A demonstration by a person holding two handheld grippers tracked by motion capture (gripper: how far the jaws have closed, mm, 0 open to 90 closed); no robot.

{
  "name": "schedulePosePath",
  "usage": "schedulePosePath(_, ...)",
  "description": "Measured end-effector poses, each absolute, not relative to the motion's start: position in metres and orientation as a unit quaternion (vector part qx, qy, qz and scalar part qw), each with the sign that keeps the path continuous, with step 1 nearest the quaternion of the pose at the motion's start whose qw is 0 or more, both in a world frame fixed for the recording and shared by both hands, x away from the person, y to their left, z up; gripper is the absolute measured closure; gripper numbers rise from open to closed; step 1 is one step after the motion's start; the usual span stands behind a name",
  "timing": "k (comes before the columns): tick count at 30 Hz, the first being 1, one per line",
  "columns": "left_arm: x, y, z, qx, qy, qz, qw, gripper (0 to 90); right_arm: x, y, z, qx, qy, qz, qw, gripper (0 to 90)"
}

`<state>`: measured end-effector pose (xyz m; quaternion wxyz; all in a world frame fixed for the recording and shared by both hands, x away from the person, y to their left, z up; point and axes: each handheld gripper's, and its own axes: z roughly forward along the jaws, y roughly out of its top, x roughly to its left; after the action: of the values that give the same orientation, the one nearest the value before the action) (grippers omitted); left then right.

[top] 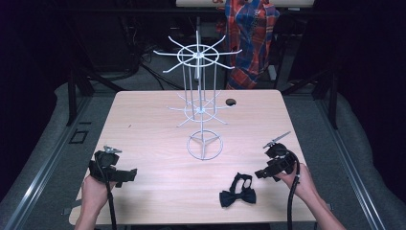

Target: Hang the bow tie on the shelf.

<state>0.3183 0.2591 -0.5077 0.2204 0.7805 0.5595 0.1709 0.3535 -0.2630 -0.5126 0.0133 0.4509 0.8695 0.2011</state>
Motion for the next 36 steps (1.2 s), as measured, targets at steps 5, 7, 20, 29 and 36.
schedulePosePath(5, 0.318, 0.259, -0.507, 0.783, 0.557, 0.169, 0.22, 0.1, 0.352, -0.253, -0.515, 0.453, 0.866, 0.209, 0.003, 40.4)
schedulePosePath(7, 0.318, 0.259, -0.507, 0.783, 0.557, 0.169, 0.221, 0.1, 0.352, -0.252, -0.516, 0.451, 0.868, 0.209, 0.001, 41.9)
schedulePosePath(20, 0.319, 0.256, -0.508, 0.791, 0.548, 0.162, 0.218, 0.2, 0.352, -0.232, -0.525, 0.463, 0.867, 0.186, -0.02, 63.6)
schedulePosePath(29, 0.32, 0.252, -0.509, 0.795, 0.544, 0.161, 0.215, 0.2, 0.352, -0.23, -0.53, 0.477, 0.858, 0.187, -0.036, 66.1)
schedulePosePath(36, 0.32, 0.251, -0.509, 0.798, 0.541, 0.16, 0.211, 0.3, 0.354, -0.226, -0.534, 0.473, 0.864, 0.168, -0.037, 71.8)
